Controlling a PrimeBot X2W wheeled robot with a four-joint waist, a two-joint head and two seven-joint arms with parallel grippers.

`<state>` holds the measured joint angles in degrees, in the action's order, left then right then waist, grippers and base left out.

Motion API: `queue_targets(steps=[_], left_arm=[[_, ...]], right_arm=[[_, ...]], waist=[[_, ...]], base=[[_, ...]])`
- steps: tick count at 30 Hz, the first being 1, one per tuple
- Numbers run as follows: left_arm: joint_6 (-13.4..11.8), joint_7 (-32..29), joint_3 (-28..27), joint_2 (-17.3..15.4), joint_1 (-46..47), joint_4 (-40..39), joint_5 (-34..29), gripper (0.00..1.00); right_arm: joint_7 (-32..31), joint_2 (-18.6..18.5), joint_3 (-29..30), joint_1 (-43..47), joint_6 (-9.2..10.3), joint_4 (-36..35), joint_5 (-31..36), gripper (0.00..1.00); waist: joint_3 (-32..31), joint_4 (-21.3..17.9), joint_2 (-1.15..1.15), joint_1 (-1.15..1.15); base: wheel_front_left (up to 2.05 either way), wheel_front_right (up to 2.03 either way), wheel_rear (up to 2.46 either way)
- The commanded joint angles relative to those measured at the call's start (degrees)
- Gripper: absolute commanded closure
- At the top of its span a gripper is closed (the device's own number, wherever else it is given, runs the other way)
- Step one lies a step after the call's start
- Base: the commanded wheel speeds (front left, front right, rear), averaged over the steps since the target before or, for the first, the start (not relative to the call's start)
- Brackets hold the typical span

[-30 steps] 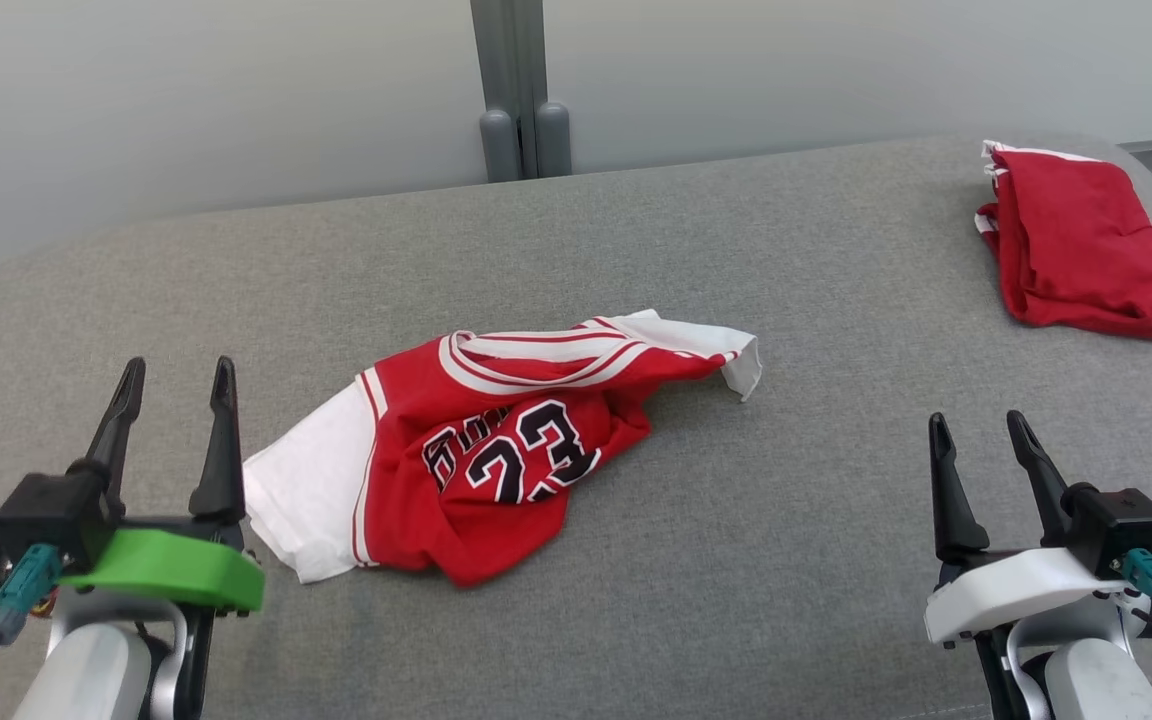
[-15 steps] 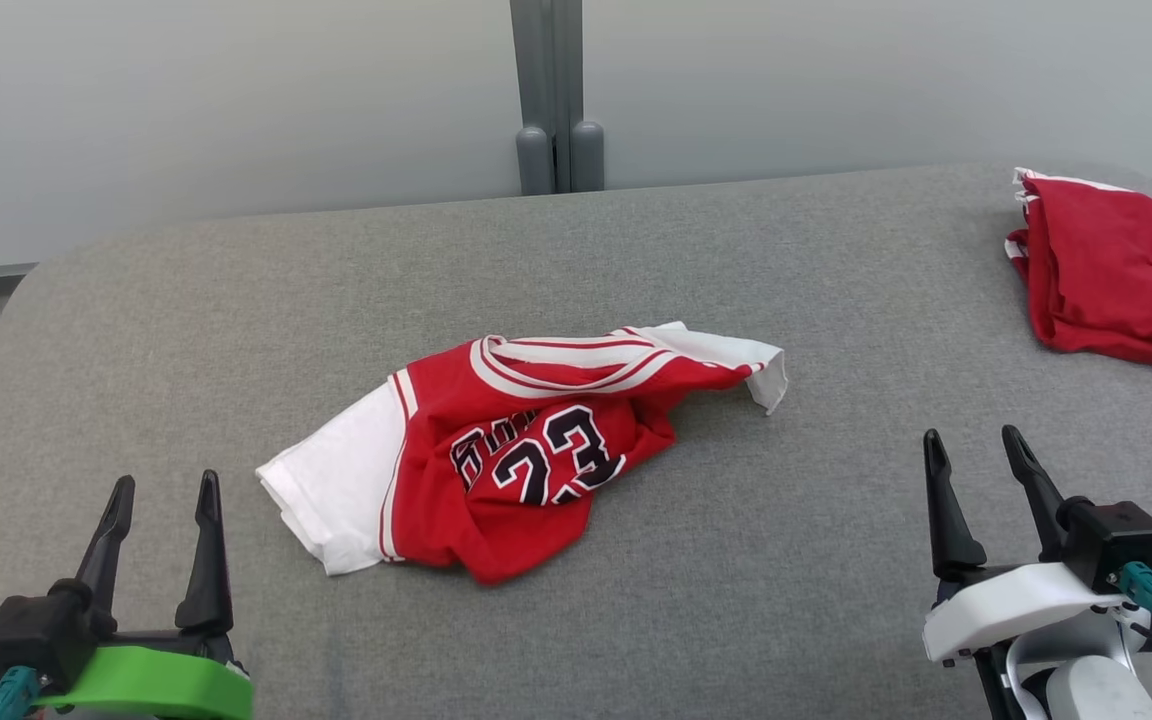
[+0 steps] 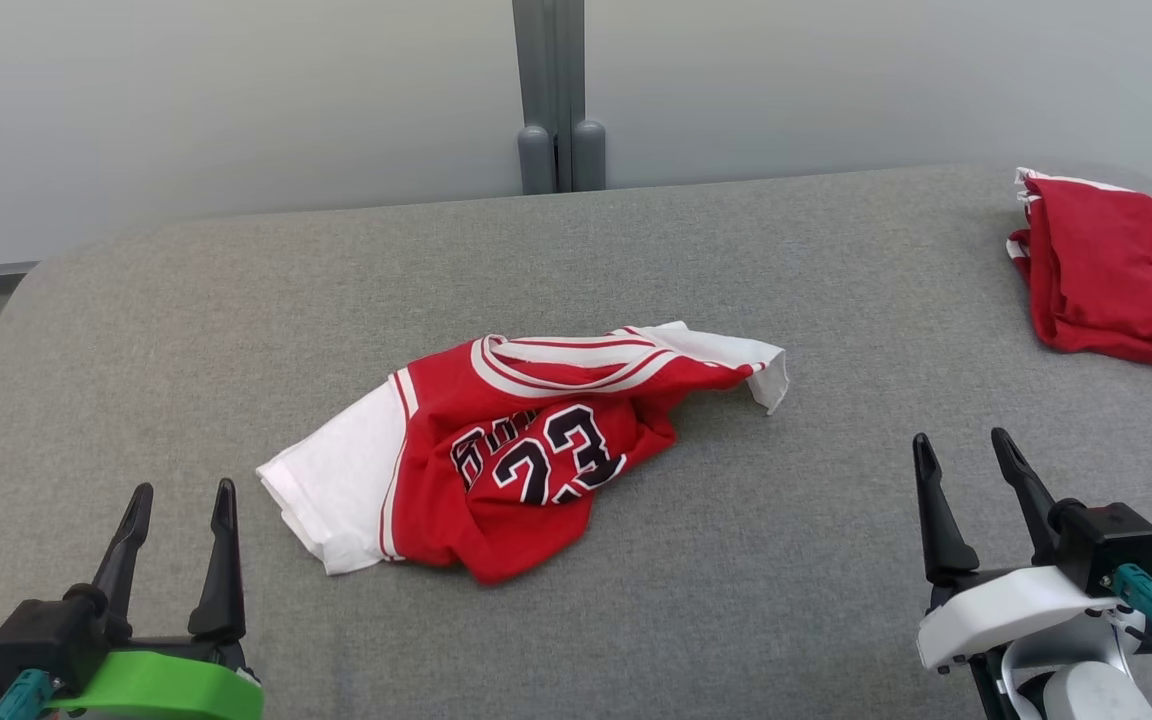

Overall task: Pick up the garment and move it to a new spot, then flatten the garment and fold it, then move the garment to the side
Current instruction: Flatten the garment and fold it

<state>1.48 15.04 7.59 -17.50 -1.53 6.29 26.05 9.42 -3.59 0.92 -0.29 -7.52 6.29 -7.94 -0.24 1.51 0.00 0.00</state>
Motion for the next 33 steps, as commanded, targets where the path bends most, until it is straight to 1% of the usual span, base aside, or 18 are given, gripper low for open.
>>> queue_targets(steps=[1, 8, 12, 16, 20, 25, 27, 33], left_arm=[[0.1, 0.2, -0.4, 0.0, 0.2, 0.3, -0.4, 0.0], [0.4, 0.2, -0.9, 0.8, 0.6, 0.9, -1.0, 0.0], [0.5, 0.2, -0.9, 1.3, 0.8, 1.1, -1.6, 0.0], [0.7, 0.2, -0.6, 1.8, 1.6, 1.4, -2.1, 0.0], [0.9, 0.2, -0.4, 2.6, 2.5, 1.8, -2.5, 0.0], [1.5, 0.2, -0.2, 3.7, 4.0, 2.8, -3.1, 0.0], [1.9, 0.2, -0.2, 4.1, 4.6, 3.3, -3.5, 0.0], [2.7, 0.2, -0.6, 5.7, 6.0, 4.4, -4.0, 0.0]], right_arm=[[-0.1, -0.2, 0.0, 0.6, 0.06, -0.3, 0.1, 0.0], [-0.2, -0.2, -0.4, 0.5, 0.06, 0.0, -0.2, 0.0], [-0.3, -0.8, -1.9, -0.9, 0.06, 0.1, -0.4, 0.0], [-0.7, -1.5, -5.6, -3.6, 0.06, 0.3, -0.4, 0.0], [-1.7, -2.9, -11.5, -8.7, 0.06, 1.7, -0.7, 0.0], [-3.5, -4.4, -19.7, -17.3, 0.06, 6.2, -1.2, 0.0], [-4.1, -4.7, -21.9, -20.7, 0.06, 8.7, -1.6, 0.0], [-6.0, -7.4, -25.4, -27.3, 0.06, 18.4, -2.6, 0.0]], waist=[[0.0, 0.0, 0.0, 0.0], [0.2, 0.1, 0.0, 0.0], [0.6, 0.5, 0.0, 0.0], [1.4, 1.3, 0.0, 0.0], [2.5, 2.4, 0.0, 0.0], [4.0, 4.3, 0.0, 0.0], [4.5, 5.2, 0.0, 0.0], [5.7, 7.7, 0.0, 0.0]], base=[[0.0, 0.0, 0.0], [0.0, 0.0, 0.0], [0.0, 0.0, 0.0], [0.0, 0.0, 0.0], [0.0, 0.0, 0.0], [0.0, 0.0, 0.0], [0.0, 0.0, 0.0], [0.0, 0.0, 0.0]])
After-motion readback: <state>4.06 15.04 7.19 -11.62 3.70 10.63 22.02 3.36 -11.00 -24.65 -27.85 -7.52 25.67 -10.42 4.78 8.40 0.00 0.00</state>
